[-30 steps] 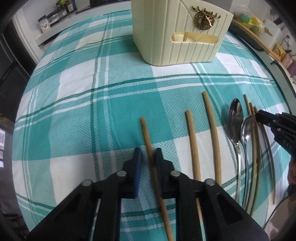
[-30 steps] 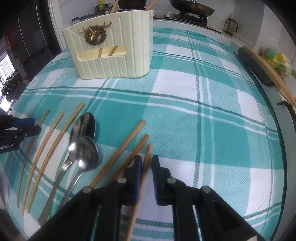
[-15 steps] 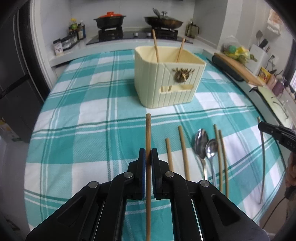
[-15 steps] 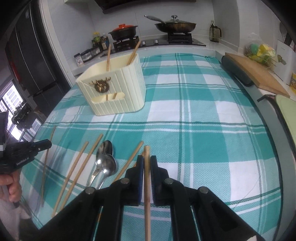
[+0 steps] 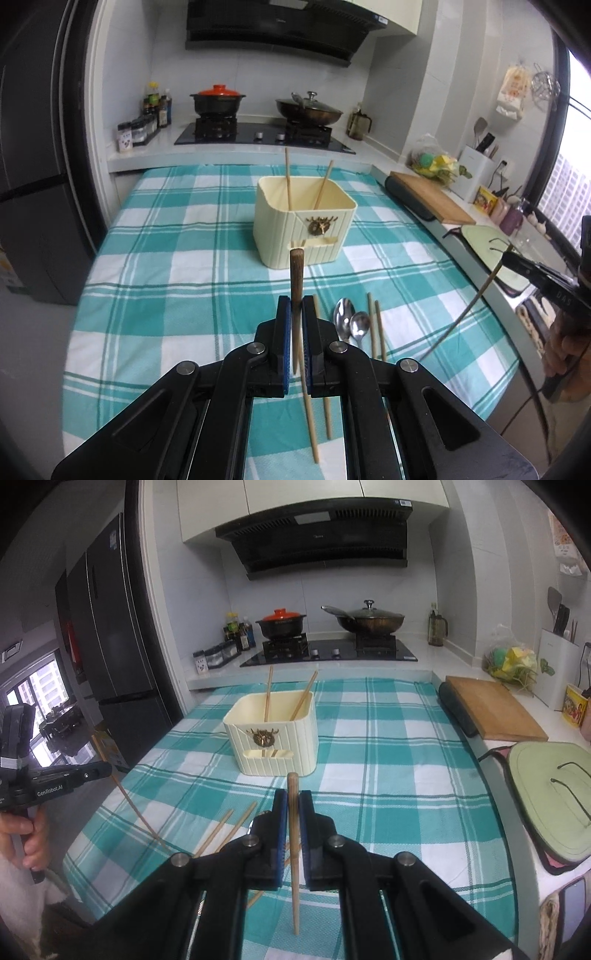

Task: Organize utensils
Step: 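Lift both chopsticks upright and carry them over the cream holder, then drop the chopsticks into the holder by opening both tools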

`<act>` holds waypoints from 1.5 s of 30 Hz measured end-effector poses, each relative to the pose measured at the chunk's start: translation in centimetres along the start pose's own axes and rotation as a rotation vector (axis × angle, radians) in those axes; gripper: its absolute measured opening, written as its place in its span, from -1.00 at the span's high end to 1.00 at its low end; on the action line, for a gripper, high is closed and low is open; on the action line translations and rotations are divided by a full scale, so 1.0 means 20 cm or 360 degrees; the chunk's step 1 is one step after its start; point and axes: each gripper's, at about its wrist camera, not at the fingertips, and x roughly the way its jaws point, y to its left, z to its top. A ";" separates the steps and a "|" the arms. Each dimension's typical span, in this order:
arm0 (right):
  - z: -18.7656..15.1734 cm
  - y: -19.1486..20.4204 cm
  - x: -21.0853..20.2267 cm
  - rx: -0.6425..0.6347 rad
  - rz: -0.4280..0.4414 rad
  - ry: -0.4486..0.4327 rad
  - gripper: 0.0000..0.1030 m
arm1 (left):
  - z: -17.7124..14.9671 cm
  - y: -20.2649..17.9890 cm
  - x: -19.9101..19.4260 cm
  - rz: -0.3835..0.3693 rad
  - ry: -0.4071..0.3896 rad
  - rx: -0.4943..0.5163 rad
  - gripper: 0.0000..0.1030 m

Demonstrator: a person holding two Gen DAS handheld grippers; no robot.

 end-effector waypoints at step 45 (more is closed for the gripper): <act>0.93 0.07 1.02 -0.0064 0.0092 -0.0034 0.87 | 0.93 -0.03 0.86 0.0050 0.0069 -0.0035 0.93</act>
